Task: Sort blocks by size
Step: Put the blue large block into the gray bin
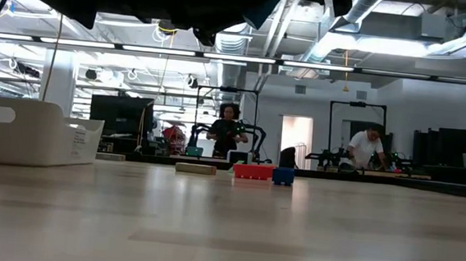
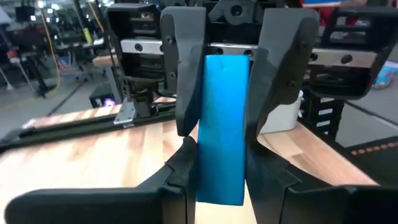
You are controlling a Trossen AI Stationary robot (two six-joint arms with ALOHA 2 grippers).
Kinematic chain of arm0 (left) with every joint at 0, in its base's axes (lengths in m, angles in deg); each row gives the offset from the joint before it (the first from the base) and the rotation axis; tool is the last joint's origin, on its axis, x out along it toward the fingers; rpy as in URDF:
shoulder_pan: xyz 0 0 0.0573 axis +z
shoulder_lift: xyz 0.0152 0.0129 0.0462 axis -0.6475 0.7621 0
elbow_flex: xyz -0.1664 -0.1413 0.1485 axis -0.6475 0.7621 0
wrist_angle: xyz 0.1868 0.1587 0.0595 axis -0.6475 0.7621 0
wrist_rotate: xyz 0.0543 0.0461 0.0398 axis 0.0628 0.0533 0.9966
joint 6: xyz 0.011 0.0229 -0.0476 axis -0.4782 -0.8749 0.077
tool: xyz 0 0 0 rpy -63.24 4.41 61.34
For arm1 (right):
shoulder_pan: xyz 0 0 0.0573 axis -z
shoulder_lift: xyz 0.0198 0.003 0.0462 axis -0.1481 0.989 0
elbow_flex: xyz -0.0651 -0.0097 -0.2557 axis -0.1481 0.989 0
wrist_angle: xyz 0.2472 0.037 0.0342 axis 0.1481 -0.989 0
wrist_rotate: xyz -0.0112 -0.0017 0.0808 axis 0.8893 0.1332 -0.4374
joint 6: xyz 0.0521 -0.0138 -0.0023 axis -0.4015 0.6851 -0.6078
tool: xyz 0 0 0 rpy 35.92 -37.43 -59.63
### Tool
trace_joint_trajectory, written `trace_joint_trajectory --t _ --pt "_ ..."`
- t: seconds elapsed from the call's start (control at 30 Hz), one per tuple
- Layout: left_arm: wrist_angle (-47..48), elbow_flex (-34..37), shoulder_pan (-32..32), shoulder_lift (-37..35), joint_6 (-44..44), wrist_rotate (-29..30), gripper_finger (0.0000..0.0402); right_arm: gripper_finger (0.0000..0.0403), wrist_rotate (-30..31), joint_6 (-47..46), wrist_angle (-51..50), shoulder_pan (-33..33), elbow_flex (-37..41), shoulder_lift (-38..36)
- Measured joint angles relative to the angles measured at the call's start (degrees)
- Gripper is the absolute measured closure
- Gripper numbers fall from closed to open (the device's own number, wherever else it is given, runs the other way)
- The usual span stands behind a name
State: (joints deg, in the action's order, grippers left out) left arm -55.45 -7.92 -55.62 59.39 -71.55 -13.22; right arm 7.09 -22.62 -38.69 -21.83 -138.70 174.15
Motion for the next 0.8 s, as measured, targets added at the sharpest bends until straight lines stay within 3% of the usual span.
trace_joint_trajectory --t 0.07,0.27,0.37,0.57,0.8 --pt "0.86 -0.06 -0.02 -0.02 1.91 0.38 0.0287 0.0281 0.00 -0.03 -0.12 0.02 0.00 0.00" --pt "12.16 -2.01 0.09 0.01 3.72 6.25 0.0110 0.0281 1.31 0.74 -2.02 -0.61 0.02 -0.59" --pt "20.70 -4.58 0.16 -0.29 3.37 7.57 0.0056 0.0281 1.17 -4.74 -9.11 -2.51 -0.57 -4.11" --pt "31.06 -7.28 -0.20 -0.47 3.09 7.41 0.0050 0.0281 -3.98 -33.88 -36.77 -7.42 -1.93 -12.27" --pt "42.15 -7.28 -1.17 -0.45 4.47 7.10 0.0091 0.0281 -23.62 -65.92 -54.51 -15.03 -1.92 -16.74"
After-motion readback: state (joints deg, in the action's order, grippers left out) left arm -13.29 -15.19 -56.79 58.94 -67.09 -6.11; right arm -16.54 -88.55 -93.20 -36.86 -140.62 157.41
